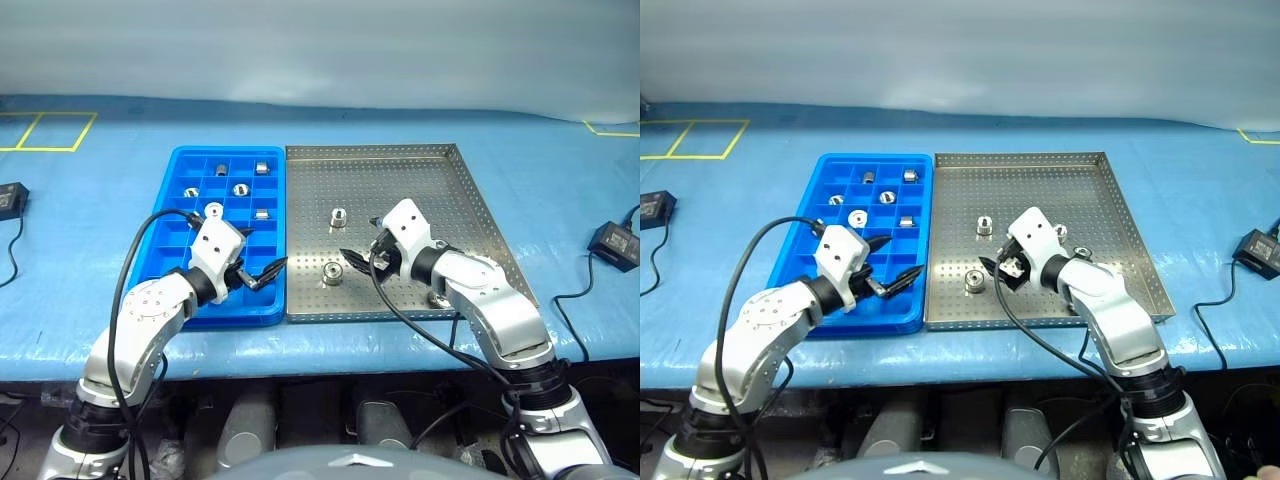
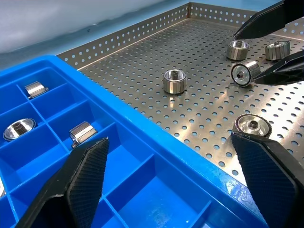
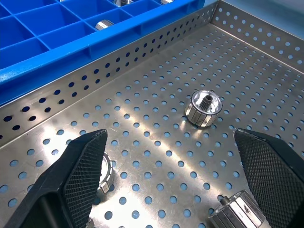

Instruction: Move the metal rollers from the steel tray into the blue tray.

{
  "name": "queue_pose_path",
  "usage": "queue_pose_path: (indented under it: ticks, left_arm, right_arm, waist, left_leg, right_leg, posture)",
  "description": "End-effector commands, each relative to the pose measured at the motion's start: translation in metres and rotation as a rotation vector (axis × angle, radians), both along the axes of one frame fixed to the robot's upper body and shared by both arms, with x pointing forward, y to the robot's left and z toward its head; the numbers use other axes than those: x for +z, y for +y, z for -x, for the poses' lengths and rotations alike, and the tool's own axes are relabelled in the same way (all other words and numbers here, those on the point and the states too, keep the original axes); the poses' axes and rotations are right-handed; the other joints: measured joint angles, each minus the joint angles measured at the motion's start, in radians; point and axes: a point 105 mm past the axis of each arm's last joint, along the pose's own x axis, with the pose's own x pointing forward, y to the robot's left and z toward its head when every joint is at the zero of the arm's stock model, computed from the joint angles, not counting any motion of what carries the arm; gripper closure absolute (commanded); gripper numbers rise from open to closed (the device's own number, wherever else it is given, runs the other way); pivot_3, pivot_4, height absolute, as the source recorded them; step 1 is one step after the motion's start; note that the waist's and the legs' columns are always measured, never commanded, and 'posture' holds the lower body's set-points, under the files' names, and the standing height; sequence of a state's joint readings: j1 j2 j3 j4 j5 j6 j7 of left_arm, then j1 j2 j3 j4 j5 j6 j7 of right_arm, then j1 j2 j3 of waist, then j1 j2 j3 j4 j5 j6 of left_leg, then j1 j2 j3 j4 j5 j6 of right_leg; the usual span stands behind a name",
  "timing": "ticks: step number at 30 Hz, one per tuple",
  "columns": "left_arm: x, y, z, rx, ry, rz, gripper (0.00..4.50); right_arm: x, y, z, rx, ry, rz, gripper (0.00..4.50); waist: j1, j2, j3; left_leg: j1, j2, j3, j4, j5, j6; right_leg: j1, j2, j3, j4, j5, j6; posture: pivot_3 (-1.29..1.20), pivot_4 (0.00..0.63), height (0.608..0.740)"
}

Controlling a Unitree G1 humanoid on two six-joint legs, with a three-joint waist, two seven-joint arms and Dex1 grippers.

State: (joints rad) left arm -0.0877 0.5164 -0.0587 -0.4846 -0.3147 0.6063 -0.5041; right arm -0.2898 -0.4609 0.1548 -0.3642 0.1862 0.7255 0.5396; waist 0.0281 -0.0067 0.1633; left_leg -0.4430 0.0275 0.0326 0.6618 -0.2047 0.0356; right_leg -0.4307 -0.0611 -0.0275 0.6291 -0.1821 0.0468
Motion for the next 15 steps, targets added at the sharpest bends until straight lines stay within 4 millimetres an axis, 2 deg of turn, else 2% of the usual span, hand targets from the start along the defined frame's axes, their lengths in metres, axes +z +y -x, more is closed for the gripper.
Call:
queue_pose_path:
  ticks: [1, 15]
  left_arm:
    - [0.0137, -0.0026, 0.0021, -0.02, -0.053, -0.006, 0.02]
    - [0.014, -0.0024, 0.0001, -0.014, -0.055, -0.004, 0.02]
  right_arm:
    - [0.0116, 0.0004, 0.0022, 0.012, -0.045, -0.009, 0.0]
    - [0.0166, 0.0007, -0.0005, 0.003, -0.066, -0.024, 0.0]
  waist:
    - [0.0, 0.0, 0.0]
    - [0.0, 0.0, 0.0]
  left_leg:
    - [0.0, 0.0, 0.0, 0.0, 0.0, 0.0]
    - [0.0, 0.0, 0.0, 0.0, 0.0, 0.0]
  right_leg:
    - [0.0, 0.0, 0.0, 0.0, 0.0, 0.0]
    - [0.0, 0.0, 0.0, 0.0, 0.0, 0.0]
  posture:
    - [0.06, 0.15, 0.74]
    - [0.06, 0.15, 0.74]
